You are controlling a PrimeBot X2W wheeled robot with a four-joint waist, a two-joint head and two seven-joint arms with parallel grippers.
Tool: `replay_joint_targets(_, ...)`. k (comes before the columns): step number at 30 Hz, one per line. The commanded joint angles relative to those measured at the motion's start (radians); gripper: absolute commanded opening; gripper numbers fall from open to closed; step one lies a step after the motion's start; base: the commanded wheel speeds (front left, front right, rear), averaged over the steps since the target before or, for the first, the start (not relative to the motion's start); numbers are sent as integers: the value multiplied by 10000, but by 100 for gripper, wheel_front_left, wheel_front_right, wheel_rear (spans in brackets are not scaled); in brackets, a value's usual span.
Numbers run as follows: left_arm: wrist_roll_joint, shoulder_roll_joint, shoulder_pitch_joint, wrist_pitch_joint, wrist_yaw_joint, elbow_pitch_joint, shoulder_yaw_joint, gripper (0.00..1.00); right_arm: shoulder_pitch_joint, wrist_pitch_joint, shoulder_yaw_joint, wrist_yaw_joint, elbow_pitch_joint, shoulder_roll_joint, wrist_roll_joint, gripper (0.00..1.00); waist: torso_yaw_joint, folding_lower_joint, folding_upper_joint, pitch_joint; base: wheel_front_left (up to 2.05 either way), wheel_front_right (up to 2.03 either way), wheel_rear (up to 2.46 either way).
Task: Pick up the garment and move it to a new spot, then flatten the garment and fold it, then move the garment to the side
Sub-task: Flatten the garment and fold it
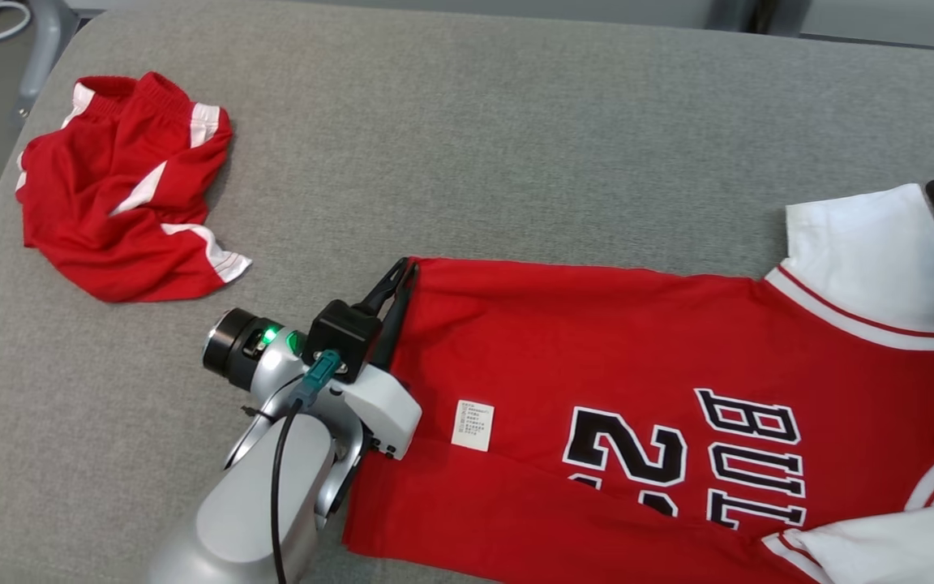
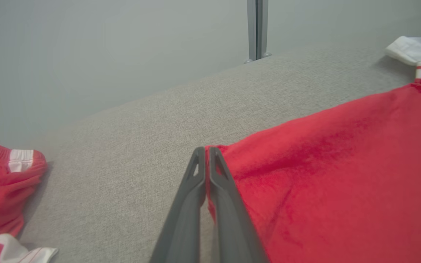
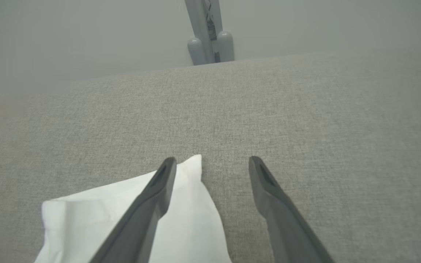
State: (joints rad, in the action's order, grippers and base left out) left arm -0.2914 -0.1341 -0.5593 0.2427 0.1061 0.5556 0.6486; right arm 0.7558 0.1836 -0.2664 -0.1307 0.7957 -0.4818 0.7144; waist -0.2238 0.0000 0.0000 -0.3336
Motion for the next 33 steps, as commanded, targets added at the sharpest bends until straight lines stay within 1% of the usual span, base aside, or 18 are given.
replay_joint_targets(1,47,27,-139,50,-46,8,14,0,134,41,-43,-3,114,-116,125,100,-151,0,0,-116,0,0,0)
replay_joint_targets(7,27,202,-331,117,-83,157,128,0,528,238,-615,-1,621,-397,355,100,-364,0,0,-258,0,0,0)
replay_joint_targets(8,4,244,-339,127,-84,214,156,0,601,257,-831,-1,709,-431,456,100,-382,0,0,-273,0,0,0)
replay_joint_targets(17,-55,330,-490,193,-141,378,193,0,801,-27,-1637,-1,948,-423,831,100,-377,0,0,-318,0,0,0)
replay_joint_targets(22,-66,365,-504,204,-158,491,250,0,1014,-387,-2038,-1,1214,-492,1177,100,-427,0,0,-398,0,0,0)
replay_joint_targets(27,-80,391,-570,216,-169,521,261,0,1200,-450,-2149,-1,1454,-464,1540,100,-477,0,0,-433,0,0,0)
replay_joint_targets(28,-88,397,-575,218,-163,526,261,0,1213,-435,-2197,-3,1447,-449,1615,71,-481,0,0,-442,0,0,0)
replay_joint_targets(29,-91,397,-580,218,-162,533,265,0,1232,-383,-2264,-1,1420,-439,1701,38,-483,0,0,-449,0,0,0)
replay_joint_targets(30,-87,400,-585,220,-165,541,268,0,1253,-367,-2362,-1,1347,-456,1748,15,-482,0,0,-455,0,0,0)
replay_joint_targets(31,-92,404,-591,221,-160,543,269,0,1267,-396,-2441,-1,1309,-492,1803,0,-480,0,0,-460,0,0,0)
replay_joint_targets(33,-102,406,-595,222,-156,546,267,0,1272,-431,-2493,-1,1286,-519,1883,0,-477,0,0,-462,0,0,0)
